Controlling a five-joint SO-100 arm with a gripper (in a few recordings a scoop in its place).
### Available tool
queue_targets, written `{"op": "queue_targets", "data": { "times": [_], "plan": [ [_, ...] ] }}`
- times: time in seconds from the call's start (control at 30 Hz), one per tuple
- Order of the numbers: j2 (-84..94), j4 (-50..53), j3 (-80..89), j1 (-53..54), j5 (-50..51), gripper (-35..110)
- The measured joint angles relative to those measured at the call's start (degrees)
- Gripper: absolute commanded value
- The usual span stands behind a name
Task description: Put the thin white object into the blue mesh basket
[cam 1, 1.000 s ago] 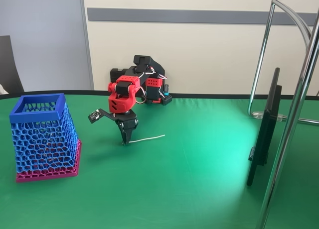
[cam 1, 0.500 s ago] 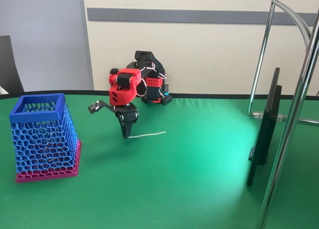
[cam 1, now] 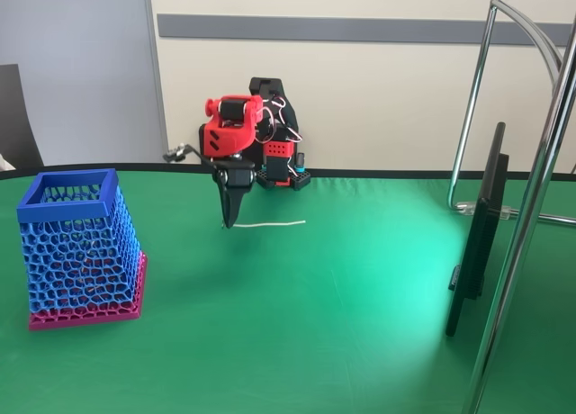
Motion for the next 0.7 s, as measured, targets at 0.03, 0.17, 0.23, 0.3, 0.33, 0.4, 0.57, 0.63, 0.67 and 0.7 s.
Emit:
{"op": "queue_targets", "data": {
  "times": [0.03, 0.17, 0.23, 0.3, 0.33, 0.4, 0.57, 0.63, 0.67, 0.7],
  "plan": [
    [1.1, 0.0, 0.0, 0.0, 0.1, 0],
    [4.9, 0.1, 0.0, 1.3, 1.1, 0],
    [6.8, 0.2, -0.5, 2.1, 1.4, 0],
    [8.4, 0.2, -1.4, 2.8, 1.8, 0],
    [9.3, 0.2, -1.8, 3.1, 2.0, 0],
    [10.9, 0.2, -2.7, 3.8, 2.0, 0],
    [13.5, 0.2, -7.0, 6.3, 2.3, 0],
    [13.9, 0.2, -9.6, 7.4, 2.3, 0],
    [13.9, 0.2, -11.1, 7.9, 2.3, 0],
    [13.9, 0.2, -12.6, 8.4, 2.3, 0]
  ]
}}
